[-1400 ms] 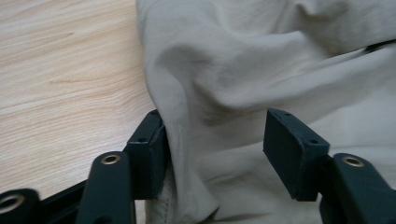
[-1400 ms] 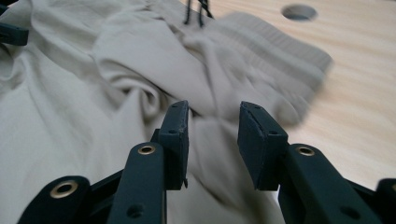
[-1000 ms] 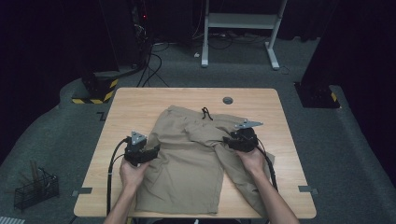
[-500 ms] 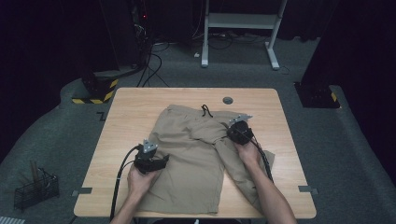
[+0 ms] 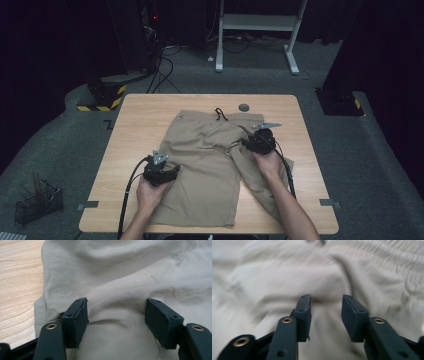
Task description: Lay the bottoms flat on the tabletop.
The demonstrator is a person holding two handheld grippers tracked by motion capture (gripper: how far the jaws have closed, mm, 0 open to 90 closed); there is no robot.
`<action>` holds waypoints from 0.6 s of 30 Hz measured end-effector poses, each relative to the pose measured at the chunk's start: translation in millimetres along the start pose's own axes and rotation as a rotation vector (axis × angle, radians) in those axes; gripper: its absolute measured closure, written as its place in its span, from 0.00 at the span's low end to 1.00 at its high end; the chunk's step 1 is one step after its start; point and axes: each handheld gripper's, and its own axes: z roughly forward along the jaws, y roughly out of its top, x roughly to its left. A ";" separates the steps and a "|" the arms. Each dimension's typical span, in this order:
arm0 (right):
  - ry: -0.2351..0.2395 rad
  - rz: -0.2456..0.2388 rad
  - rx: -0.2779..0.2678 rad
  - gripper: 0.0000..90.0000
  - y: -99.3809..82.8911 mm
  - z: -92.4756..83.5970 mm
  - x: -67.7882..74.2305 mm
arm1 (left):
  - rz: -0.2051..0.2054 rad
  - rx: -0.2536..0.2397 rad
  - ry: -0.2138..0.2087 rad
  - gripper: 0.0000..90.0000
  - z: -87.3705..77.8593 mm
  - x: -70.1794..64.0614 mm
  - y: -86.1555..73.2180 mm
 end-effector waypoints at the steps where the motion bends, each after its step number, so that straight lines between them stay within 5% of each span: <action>1: -0.004 -0.023 0.000 0.62 -4.2 -6.0 4.8 | 0.000 0.000 0.001 0.39 0.0 0.0 0.0; 5: 0.008 -0.100 0.033 0.62 -27.7 -27.1 23.7 | -0.004 0.000 0.006 0.38 0.2 -0.4 0.1; 10: 0.007 -0.175 0.113 0.97 -41.4 -12.1 24.5 | -0.004 0.002 0.008 0.38 0.4 0.2 0.4; 18: 0.001 -0.110 0.076 1.00 -20.0 13.7 9.5 | -0.040 -0.002 0.034 0.39 4.6 5.2 3.8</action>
